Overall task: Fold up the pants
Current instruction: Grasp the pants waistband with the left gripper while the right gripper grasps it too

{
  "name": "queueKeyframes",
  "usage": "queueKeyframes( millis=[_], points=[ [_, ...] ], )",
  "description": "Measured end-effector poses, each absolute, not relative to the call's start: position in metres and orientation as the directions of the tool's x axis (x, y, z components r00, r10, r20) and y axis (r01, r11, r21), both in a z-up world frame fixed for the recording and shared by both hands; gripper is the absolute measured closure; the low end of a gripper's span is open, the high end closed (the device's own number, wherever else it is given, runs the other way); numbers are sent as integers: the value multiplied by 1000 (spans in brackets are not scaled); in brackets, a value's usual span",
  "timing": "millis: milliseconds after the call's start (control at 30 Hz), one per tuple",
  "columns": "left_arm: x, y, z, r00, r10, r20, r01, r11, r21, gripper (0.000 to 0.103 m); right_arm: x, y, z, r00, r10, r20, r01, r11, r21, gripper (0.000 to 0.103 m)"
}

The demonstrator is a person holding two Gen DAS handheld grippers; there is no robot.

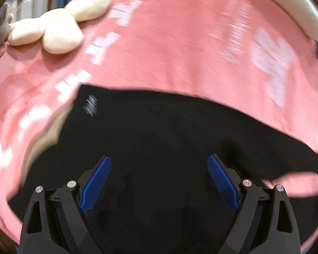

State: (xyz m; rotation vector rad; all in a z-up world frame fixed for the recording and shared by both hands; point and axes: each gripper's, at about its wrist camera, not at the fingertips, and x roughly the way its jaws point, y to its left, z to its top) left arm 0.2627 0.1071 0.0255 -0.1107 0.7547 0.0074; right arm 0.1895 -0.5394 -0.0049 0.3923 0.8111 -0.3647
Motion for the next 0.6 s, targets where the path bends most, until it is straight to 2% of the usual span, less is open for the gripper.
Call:
queueKeyframes(
  millis=[233, 300, 367, 467, 500, 567, 600],
  points=[
    [372, 198, 20, 678, 11, -735, -256, 941, -222, 13, 240, -554, -24, 579, -209, -788, 506, 850, 146, 26],
    [388, 209, 19, 687, 5, -727, -265, 933, -244, 13, 246, -552, -25, 571, -219, -791, 508, 851, 131, 26],
    [409, 216, 15, 682, 39, -731, -294, 929, -224, 13, 247, -549, -25, 571, -229, -789, 508, 853, 120, 26],
    [439, 227, -4, 615, 58, -787, -340, 919, -198, 13, 247, -546, -24, 573, -233, -786, 508, 853, 118, 30],
    [447, 230, -12, 585, 51, -810, -354, 914, -199, 14, 247, -543, -24, 577, -232, -783, 501, 858, 115, 37],
    [455, 228, -15, 590, 101, -801, -367, 917, -155, 17, 250, -540, -23, 587, -223, -778, 481, 869, 113, 52],
    [460, 225, -15, 579, 105, -808, -355, 925, -135, 19, 250, -538, -22, 595, -212, -775, 469, 875, 121, 73]
  ],
)
